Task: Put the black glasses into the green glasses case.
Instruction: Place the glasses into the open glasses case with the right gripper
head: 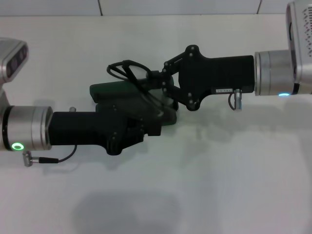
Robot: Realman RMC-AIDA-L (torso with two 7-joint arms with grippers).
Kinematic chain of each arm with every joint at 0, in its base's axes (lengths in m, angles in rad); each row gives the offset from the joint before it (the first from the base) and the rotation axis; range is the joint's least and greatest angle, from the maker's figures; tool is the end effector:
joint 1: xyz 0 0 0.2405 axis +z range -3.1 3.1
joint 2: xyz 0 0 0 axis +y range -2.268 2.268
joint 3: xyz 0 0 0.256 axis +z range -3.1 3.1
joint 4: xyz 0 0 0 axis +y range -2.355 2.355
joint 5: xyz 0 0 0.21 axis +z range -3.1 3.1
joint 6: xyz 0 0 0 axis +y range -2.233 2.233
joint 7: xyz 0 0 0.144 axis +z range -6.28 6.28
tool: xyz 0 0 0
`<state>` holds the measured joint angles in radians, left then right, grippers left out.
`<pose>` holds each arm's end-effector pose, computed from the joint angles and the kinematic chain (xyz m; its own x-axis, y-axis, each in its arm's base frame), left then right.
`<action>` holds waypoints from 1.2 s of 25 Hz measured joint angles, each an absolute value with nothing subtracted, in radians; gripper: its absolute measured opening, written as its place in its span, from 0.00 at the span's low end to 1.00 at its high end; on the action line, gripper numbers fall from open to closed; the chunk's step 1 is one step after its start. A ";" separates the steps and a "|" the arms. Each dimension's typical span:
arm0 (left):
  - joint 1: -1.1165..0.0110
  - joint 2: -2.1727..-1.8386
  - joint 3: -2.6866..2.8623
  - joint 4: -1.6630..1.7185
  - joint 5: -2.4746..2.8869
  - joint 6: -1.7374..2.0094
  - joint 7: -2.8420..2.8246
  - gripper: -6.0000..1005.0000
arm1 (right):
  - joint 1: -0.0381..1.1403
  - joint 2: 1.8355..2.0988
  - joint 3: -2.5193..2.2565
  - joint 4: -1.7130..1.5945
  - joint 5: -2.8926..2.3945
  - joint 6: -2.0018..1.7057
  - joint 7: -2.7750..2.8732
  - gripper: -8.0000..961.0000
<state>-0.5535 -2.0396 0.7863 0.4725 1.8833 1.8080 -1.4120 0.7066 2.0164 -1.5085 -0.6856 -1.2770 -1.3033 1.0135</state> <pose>-0.2383 0.2927 -0.0126 0.6830 0.4470 0.5777 0.3969 -0.8910 0.2203 0.1230 0.3629 -0.0508 0.8120 0.2599 -0.5227 0.1613 -0.9605 -0.2270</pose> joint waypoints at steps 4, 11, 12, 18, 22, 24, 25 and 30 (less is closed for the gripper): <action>-0.516 -2.022 0.776 0.473 1.881 1.785 -1.406 0.05 | 0.722 2.016 -1.510 -0.685 -1.280 -1.268 1.022 0.06; -0.432 -2.011 0.763 0.523 1.878 1.748 -1.404 0.05 | 0.814 2.020 -1.515 -0.681 -1.421 -1.179 1.211 0.06; -0.424 -2.011 0.763 0.525 1.877 1.747 -1.404 0.05 | 0.834 2.020 -1.515 -0.681 -1.453 -1.169 1.248 0.06; -0.399 -2.009 0.762 0.526 1.880 1.746 -1.404 0.05 | 1.001 2.016 -1.511 -0.687 -1.717 -1.164 1.545 0.06; -0.396 -2.009 0.762 0.526 1.886 1.746 -1.404 0.06 | 1.110 2.014 -1.509 -0.697 -1.906 -1.190 1.741 0.06; -0.396 -2.009 0.763 0.527 1.888 1.746 -1.404 0.06 | 1.163 2.015 -1.509 -0.694 -1.994 -1.206 1.814 0.07; -0.396 -2.009 0.763 0.527 1.888 1.746 -1.403 0.06 | 1.181 2.018 -1.510 -0.691 -2.023 -1.211 1.828 0.07; -0.398 -2.006 0.765 0.545 1.888 1.746 -1.406 0.06 | 1.214 2.025 -1.523 -0.688 -2.067 -1.219 1.842 0.07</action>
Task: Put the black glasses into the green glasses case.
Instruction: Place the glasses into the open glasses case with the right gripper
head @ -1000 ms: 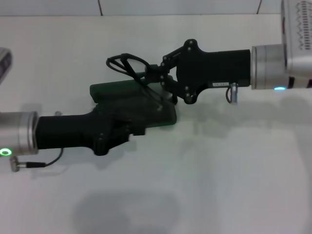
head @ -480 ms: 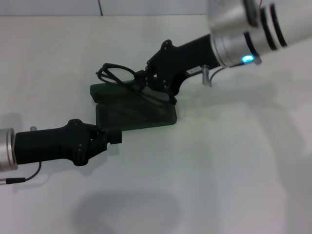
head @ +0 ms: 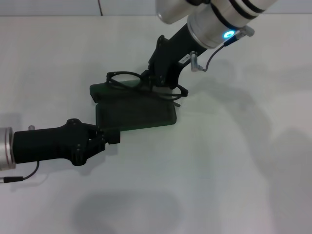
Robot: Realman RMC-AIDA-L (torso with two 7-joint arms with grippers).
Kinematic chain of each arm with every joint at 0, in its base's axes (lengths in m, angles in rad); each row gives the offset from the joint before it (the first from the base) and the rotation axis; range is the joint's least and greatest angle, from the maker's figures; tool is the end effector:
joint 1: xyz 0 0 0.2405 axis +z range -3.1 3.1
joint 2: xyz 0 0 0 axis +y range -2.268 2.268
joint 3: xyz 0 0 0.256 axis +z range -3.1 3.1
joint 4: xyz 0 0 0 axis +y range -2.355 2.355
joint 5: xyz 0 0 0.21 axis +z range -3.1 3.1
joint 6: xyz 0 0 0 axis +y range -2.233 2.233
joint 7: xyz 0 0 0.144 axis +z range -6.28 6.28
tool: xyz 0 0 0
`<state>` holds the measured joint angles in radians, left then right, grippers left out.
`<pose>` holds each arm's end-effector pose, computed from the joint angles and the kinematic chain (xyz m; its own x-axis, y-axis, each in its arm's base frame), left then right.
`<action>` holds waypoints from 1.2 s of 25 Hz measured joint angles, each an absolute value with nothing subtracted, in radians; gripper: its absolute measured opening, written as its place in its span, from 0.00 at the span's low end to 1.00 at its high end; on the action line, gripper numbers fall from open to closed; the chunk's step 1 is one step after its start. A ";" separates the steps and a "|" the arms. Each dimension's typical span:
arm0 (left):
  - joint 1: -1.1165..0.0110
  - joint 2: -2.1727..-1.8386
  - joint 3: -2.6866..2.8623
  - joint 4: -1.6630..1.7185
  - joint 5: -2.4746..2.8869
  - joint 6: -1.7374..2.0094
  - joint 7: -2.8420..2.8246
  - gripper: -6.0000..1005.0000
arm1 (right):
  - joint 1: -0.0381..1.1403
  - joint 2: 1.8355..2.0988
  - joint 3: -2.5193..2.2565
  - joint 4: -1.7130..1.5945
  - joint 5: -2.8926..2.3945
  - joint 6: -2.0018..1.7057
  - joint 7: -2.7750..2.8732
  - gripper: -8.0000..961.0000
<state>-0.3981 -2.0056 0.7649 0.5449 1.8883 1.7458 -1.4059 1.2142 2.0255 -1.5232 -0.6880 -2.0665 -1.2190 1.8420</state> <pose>-0.2922 0.2719 0.0097 0.6711 0.4824 0.5630 0.5394 -0.8386 0.0755 0.0255 0.4143 -0.0797 0.9790 0.1493 0.1388 0.1601 -0.9846 -0.0698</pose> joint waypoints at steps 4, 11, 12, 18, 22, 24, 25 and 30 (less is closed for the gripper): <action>-0.396 -2.005 0.766 0.548 1.888 1.746 -1.404 0.06 | 1.221 2.028 -1.571 -0.687 -2.067 -1.187 1.847 0.07; -0.398 -2.005 0.772 0.549 1.903 1.746 -1.404 0.06 | 1.215 2.028 -1.653 -0.694 -2.060 -1.112 1.925 0.08; -0.398 -2.005 0.772 0.550 1.905 1.746 -1.404 0.06 | 1.214 2.028 -1.657 -0.694 -2.059 -1.110 1.933 0.08; -0.391 -2.004 0.766 0.551 1.908 1.746 -1.404 0.06 | 1.199 2.028 -1.730 -0.700 -2.035 -1.070 1.947 0.08; -0.390 -2.006 0.766 0.551 1.909 1.746 -1.404 0.06 | 1.198 2.028 -1.779 -0.709 -2.014 -1.046 1.943 0.09; -0.390 -2.006 0.765 0.551 1.909 1.746 -1.404 0.06 | 1.196 2.028 -1.786 -0.714 -2.013 -1.040 1.941 0.09; -0.390 -2.006 0.765 0.551 1.909 1.746 -1.404 0.06 | 1.196 2.028 -1.786 -0.714 -2.013 -1.040 1.941 0.09; -0.393 -2.006 0.765 0.551 1.909 1.746 -1.411 0.07 | 1.192 2.028 -1.869 -0.742 -2.011 -0.981 1.937 0.09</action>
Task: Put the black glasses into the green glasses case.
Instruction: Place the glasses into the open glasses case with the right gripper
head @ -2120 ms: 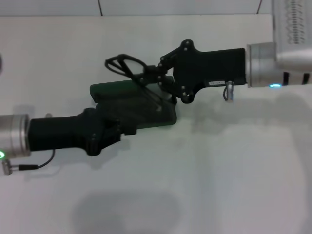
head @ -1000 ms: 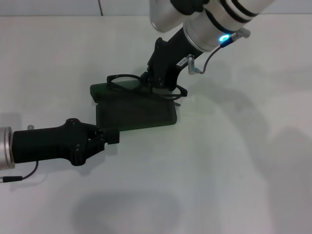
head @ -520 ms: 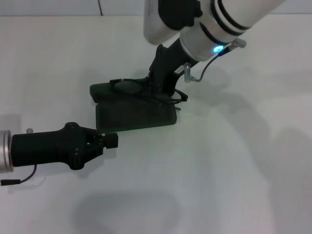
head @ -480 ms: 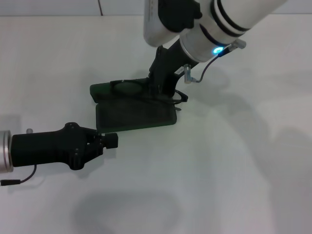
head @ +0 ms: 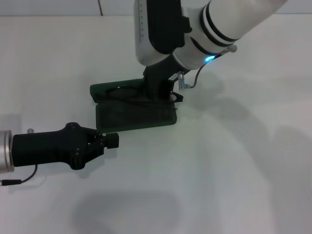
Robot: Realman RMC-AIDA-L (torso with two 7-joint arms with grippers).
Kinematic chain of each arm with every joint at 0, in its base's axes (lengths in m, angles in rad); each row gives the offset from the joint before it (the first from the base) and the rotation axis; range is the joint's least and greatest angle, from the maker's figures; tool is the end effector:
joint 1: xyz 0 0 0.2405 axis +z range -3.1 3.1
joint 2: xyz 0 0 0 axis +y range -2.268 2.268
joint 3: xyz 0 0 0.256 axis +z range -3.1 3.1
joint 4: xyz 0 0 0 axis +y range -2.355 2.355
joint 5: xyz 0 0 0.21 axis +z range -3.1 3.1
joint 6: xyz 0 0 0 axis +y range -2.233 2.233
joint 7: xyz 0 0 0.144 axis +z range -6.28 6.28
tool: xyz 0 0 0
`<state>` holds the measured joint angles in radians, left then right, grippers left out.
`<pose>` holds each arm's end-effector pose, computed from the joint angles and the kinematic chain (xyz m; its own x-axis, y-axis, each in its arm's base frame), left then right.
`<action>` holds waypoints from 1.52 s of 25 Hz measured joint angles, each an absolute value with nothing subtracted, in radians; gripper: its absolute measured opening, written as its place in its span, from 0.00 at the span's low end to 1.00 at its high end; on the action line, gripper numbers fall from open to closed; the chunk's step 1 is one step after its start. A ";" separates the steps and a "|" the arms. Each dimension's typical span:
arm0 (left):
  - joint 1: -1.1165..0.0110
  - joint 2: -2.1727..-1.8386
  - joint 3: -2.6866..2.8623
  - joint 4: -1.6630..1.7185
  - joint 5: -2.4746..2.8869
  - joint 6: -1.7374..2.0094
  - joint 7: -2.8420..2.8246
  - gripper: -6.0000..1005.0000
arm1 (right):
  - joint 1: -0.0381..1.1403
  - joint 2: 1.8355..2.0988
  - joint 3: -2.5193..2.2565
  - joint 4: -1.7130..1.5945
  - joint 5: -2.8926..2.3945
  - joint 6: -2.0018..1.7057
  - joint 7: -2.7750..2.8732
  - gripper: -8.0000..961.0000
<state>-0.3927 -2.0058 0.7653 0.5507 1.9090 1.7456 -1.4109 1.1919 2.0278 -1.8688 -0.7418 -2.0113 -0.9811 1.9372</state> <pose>-0.2951 0.2691 0.0089 0.6775 0.4941 0.5448 0.5453 -0.8346 0.0788 0.0318 0.4032 -0.1166 0.9399 0.2428 0.2402 0.2796 -0.9509 -0.1327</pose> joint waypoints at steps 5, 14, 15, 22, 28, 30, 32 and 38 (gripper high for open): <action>-0.391 -2.007 0.765 0.551 1.909 1.746 -1.412 0.07 | 1.189 2.028 -1.921 -0.758 -1.997 -0.942 1.937 0.09; -0.390 -2.007 0.765 0.551 1.909 1.746 -1.413 0.07 | 1.187 2.028 -1.997 -0.768 -1.986 -0.887 1.937 0.10; -0.390 -2.008 0.765 0.551 1.909 1.746 -1.413 0.07 | 1.184 2.028 -2.002 -0.770 -1.986 -0.879 1.937 0.10; -0.390 -2.008 0.767 0.551 1.909 1.746 -1.413 0.07 | 1.183 2.028 -2.009 -0.772 -1.986 -0.864 1.946 0.11; -0.390 -2.008 0.767 0.551 1.909 1.746 -1.413 0.07 | 1.184 2.028 -2.001 -0.772 -1.986 -0.874 1.956 0.11; -0.390 -2.008 0.767 0.551 1.910 1.746 -1.413 0.07 | 1.183 2.028 -2.000 -0.772 -1.986 -0.874 1.961 0.11; -0.390 -2.008 0.767 0.551 1.910 1.746 -1.413 0.07 | 1.178 2.028 -1.999 -0.774 -1.986 -0.872 1.963 0.11; -0.390 -2.008 0.766 0.548 1.910 1.746 -1.413 0.08 | 1.163 2.028 -1.994 -0.781 -1.987 -0.872 1.963 0.23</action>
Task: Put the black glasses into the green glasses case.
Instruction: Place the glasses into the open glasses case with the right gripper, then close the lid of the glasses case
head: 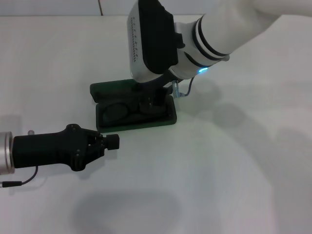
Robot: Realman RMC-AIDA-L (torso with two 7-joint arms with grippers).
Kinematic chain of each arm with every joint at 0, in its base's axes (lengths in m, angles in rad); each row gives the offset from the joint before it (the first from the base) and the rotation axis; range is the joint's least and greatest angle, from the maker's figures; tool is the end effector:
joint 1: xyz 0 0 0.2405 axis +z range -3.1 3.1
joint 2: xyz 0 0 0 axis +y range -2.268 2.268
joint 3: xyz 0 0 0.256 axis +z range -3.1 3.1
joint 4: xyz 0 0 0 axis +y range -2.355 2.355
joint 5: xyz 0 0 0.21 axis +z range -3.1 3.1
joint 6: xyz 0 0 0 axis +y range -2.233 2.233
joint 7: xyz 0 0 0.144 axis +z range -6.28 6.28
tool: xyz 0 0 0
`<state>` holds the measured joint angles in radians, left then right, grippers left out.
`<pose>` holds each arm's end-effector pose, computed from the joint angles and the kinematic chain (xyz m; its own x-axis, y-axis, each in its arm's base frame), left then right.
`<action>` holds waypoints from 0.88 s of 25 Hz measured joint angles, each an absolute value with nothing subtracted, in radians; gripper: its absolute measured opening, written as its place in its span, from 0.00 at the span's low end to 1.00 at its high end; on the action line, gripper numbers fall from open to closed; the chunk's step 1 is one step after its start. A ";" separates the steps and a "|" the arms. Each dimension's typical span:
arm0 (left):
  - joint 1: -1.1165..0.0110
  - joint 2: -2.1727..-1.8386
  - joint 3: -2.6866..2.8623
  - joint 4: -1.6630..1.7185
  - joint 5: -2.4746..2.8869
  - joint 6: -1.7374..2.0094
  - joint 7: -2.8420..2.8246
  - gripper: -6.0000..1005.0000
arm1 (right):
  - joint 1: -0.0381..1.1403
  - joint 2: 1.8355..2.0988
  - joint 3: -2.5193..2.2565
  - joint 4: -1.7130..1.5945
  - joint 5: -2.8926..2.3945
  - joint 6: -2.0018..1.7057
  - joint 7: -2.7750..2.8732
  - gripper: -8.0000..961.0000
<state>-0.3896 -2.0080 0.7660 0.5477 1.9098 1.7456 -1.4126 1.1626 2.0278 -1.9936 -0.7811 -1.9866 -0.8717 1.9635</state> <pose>-0.2956 0.2676 0.0075 0.6727 0.5007 0.5448 0.5501 -0.8309 0.0844 0.0358 0.3956 -0.1305 0.9279 0.2834 0.2423 0.3266 -0.9313 -0.1613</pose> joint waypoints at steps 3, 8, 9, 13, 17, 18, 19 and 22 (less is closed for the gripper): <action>-0.386 -2.008 0.766 0.548 1.910 1.746 -1.413 0.08 | 1.127 2.028 -1.954 -0.817 -1.987 -0.893 1.964 0.23; -0.381 -2.005 0.765 0.548 1.908 1.746 -1.413 0.08 | 0.952 2.028 -1.801 -0.969 -1.985 -0.989 1.958 0.24; -0.380 -2.004 0.764 0.548 1.906 1.746 -1.413 0.08 | 0.895 2.028 -1.755 -1.002 -1.984 -1.010 1.954 0.24; -0.380 -2.003 0.763 0.550 1.904 1.739 -1.414 0.08 | 0.738 2.023 -1.589 -1.039 -1.901 -1.088 1.894 0.24; -0.384 -2.004 0.757 0.548 1.903 1.696 -1.419 0.08 | 0.602 2.020 -1.390 -0.996 -1.750 -1.203 1.740 0.27; -0.387 -2.005 0.750 0.546 1.903 1.681 -1.423 0.08 | 0.573 2.020 -1.341 -0.970 -1.711 -1.235 1.685 0.29; -0.389 -2.006 0.741 0.545 1.904 1.665 -1.429 0.08 | 0.551 2.019 -1.301 -0.944 -1.681 -1.264 1.637 0.31; -0.397 -2.008 0.730 0.544 1.906 1.618 -1.449 0.08 | 0.497 2.018 -1.161 -0.818 -1.592 -1.376 1.455 0.45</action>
<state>-0.3966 -2.0079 0.7299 0.5440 1.9061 1.6183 -1.4485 0.4966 2.0178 -1.1612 -0.8177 -1.5922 -1.3760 1.4547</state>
